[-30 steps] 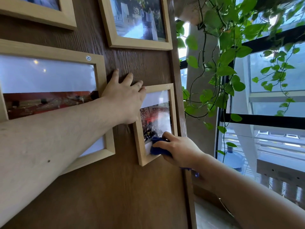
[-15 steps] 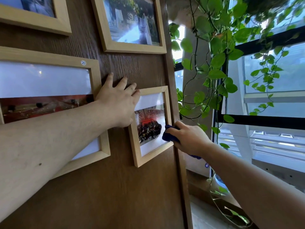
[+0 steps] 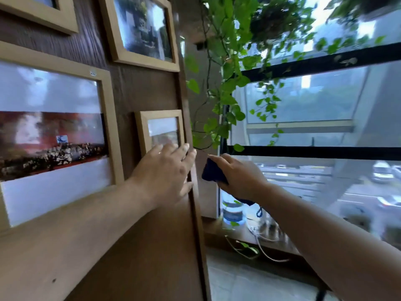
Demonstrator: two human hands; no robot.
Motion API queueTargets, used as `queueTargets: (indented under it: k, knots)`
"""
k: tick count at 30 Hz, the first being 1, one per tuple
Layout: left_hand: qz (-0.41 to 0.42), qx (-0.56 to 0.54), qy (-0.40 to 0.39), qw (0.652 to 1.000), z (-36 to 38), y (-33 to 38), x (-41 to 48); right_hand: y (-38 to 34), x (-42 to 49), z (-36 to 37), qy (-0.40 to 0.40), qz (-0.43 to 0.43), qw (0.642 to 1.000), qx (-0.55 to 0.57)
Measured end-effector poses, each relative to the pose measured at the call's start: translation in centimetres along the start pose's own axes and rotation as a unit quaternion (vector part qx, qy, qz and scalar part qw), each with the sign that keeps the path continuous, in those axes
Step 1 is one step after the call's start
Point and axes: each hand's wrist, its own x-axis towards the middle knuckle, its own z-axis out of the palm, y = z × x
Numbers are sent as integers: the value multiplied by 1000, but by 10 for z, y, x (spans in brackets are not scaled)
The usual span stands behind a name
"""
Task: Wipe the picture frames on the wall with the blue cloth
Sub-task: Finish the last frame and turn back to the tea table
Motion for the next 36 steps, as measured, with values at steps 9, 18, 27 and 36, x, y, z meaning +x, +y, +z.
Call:
queueTargets:
  k: [9,18,27,36]
  knots:
    - [116,-141,38,982,-2,82,-32,-16,-147,-68,-89,113,986,-90]
    - [276,-253,98,922,-61,230,-35,-11,-330,-158,-135,267,944,-141]
    - [429,-315,131,836,-151,428,-67,-30,-555,-238,-132,450,870,-155]
    - [567,-347,91,741,-237,641,-175,-113,-805,-297,-127,636,749,-138]
